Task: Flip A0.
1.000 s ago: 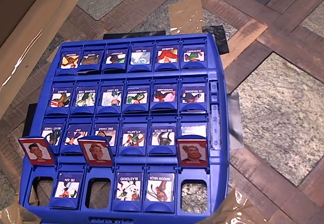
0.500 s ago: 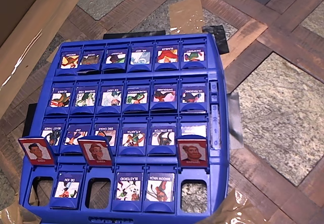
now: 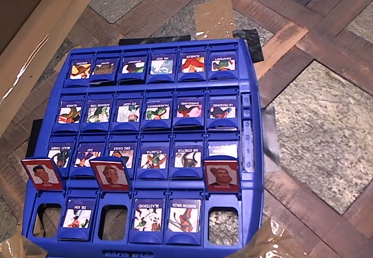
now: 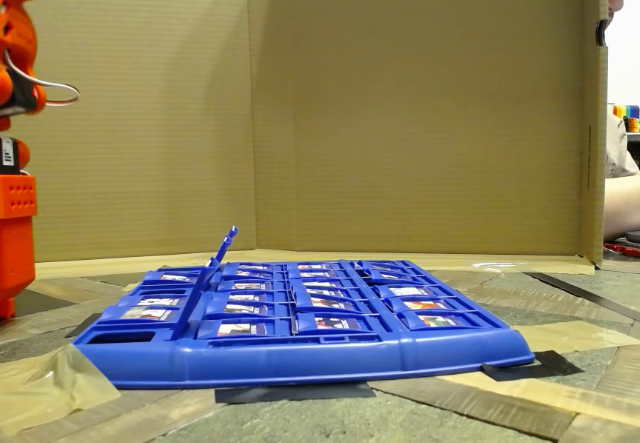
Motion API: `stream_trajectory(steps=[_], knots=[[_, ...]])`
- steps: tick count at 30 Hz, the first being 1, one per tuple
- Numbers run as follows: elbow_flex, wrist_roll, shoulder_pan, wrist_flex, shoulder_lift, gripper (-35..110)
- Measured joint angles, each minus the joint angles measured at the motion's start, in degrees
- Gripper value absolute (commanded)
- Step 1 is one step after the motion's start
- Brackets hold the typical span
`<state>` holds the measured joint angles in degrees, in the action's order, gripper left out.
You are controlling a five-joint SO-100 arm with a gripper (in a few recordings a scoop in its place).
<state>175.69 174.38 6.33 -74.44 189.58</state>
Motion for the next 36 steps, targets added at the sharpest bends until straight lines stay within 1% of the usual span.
stream_trajectory(steps=[3, 6, 9, 12, 16, 18, 22, 24, 28, 31, 33, 36], knots=[[-5.54, 0.00, -0.09, 14.94, 0.00, 0], [-13.36, -0.09, -0.97, 34.28, 0.00, 0], [-20.57, -2.46, -1.67, 51.15, 0.00, 0], [-26.46, -7.38, -2.99, 66.88, -0.18, 0], [-35.42, -17.58, -2.72, 91.41, -0.26, 0], [-39.55, -20.39, -2.64, 103.10, -0.26, 0], [-42.89, -22.59, -1.05, 116.10, -0.26, 0], [-44.30, -23.91, -1.14, 119.79, -0.26, 0], [-48.25, -24.87, -0.18, 123.49, -0.26, 0], [-51.77, -22.94, -0.18, 125.24, -0.62, 0], [-53.44, -22.41, -0.18, 125.68, -3.96, 0], [-55.20, -26.98, -0.35, 124.80, -10.55, 0]])
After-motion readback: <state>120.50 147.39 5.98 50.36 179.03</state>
